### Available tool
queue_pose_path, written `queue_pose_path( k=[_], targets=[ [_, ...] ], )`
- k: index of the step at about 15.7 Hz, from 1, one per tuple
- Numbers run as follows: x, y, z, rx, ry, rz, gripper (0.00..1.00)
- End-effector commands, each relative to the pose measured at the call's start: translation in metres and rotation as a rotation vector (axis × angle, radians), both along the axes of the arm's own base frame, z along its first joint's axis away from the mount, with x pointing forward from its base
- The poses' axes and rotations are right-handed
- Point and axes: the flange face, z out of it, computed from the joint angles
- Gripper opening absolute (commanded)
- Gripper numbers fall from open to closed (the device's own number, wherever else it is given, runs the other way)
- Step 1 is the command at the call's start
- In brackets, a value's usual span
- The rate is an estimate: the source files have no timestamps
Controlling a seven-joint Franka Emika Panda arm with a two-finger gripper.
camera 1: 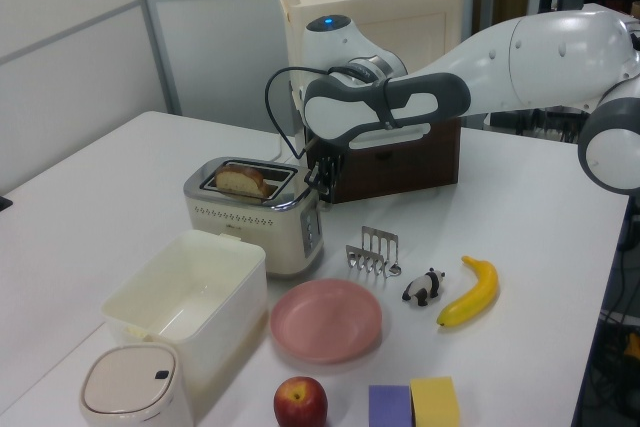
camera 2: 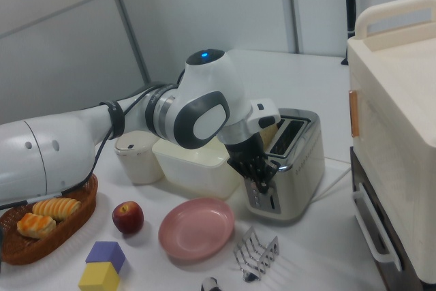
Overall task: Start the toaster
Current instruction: 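Push the toaster lever down with the gripper, lowering the bread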
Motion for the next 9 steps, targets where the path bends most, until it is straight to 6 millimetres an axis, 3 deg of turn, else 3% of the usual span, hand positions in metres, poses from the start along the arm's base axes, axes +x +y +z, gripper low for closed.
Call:
queue_pose_path(
  k=[1, 5, 9],
  targets=[
    [-0.002, 0.001, -0.004, -0.015, -0.006, 0.028, 0.0],
    [-0.001, -0.001, -0.019, -0.013, 0.001, 0.052, 0.0],
    [-0.003, -0.003, -0.048, -0.021, -0.001, 0.059, 0.0]
  ],
)
